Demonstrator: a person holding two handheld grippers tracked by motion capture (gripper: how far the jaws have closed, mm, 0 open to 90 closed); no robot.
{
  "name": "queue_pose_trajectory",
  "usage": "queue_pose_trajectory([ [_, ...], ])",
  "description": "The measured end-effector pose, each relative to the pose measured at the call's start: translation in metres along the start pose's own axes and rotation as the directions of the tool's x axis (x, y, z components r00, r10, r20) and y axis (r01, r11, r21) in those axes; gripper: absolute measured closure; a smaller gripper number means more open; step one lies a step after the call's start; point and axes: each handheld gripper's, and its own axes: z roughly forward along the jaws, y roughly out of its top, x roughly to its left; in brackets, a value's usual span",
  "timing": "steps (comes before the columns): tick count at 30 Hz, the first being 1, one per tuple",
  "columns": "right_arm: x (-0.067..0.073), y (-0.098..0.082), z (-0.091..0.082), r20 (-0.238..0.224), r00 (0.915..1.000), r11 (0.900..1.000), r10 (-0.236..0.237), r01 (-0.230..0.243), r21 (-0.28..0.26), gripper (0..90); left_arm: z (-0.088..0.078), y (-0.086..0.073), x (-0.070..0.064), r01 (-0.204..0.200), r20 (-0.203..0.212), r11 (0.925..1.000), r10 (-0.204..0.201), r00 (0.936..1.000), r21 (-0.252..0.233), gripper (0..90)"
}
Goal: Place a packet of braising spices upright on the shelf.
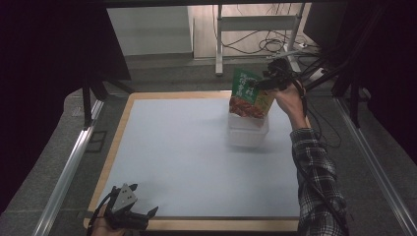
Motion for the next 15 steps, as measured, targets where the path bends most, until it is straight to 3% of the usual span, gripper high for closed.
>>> queue_pose_trajectory([
  [9,0.0,-0.006,-0.01,0.003,0.9998,1.0,0.021,-0.021,-0.02,5.2,0.0,0.0,0.0,0.001,-0.001,1.0,-0.001,1.0,0.0,0.0],
  [15,0.003,-0.009,-0.017,0.011,0.9998,1.0,0.015,-0.015,-0.021,3.1,0.0,0.0,0.0,0.004,-0.005,1.0,-0.004,1.0,-0.003,0.0],
])
